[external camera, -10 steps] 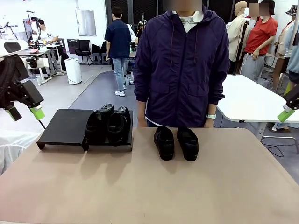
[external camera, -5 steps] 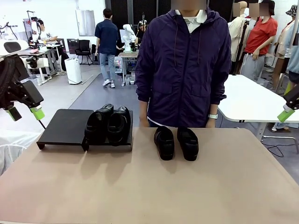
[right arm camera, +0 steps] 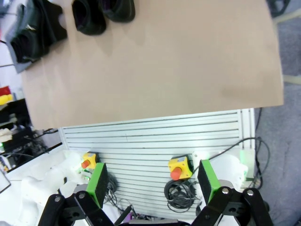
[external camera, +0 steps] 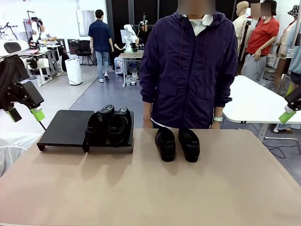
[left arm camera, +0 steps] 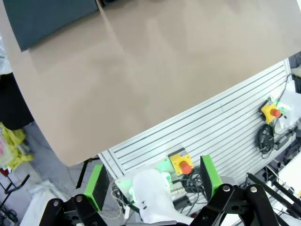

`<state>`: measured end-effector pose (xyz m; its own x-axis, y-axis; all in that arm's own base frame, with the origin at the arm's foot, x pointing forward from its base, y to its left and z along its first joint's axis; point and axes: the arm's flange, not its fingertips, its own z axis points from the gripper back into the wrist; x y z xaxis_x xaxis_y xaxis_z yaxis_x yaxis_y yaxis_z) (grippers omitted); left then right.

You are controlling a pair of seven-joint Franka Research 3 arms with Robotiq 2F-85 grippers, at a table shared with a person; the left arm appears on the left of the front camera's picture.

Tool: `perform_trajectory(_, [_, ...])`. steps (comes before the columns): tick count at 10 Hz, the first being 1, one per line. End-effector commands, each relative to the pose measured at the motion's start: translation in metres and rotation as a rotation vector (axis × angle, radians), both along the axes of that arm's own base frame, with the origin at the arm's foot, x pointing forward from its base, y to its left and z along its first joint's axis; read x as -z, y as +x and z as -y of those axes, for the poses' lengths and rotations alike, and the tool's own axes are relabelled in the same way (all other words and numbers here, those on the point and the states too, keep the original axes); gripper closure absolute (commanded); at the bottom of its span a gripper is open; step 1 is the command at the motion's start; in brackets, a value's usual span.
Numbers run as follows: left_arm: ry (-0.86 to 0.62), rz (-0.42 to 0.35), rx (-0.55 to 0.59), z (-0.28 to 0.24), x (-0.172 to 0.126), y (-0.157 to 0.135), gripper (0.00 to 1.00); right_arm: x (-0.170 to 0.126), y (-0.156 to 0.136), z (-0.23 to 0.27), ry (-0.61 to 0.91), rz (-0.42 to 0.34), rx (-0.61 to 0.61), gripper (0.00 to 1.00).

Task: Organize the shoes by placing them on the stand.
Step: Pick up one Shoe and place it in the middle of the table.

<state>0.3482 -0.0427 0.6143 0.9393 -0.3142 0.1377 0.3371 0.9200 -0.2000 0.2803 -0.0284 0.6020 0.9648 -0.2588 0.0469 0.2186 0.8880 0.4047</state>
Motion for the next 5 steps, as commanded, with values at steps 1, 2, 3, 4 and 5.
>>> perform_trajectory(1, [-0.016, -0.003, 0.001, 0.000, 0.001, -0.001, 0.00, 0.001, 0.035, -0.035, -0.100, -0.035, -0.074, 0.00])
perform_trajectory(2, [-0.016, -0.003, 0.001, 0.000, 0.001, -0.001, 0.00, 0.006, 0.052, -0.062, -0.152, -0.067, -0.150, 0.00])
perform_trajectory(3, [-0.016, -0.003, 0.001, 0.000, 0.001, -0.001, 0.00, 0.014, 0.071, -0.094, -0.189, -0.077, -0.227, 0.00])
perform_trajectory(4, [-0.016, -0.003, 0.001, 0.000, 0.001, -0.001, 0.00, 0.028, 0.088, -0.142, -0.254, -0.115, -0.289, 0.00])
perform_trajectory(5, [-0.016, -0.003, 0.001, 0.000, 0.001, -0.001, 0.00, 0.045, 0.099, -0.189, -0.298, -0.117, -0.374, 0.00])
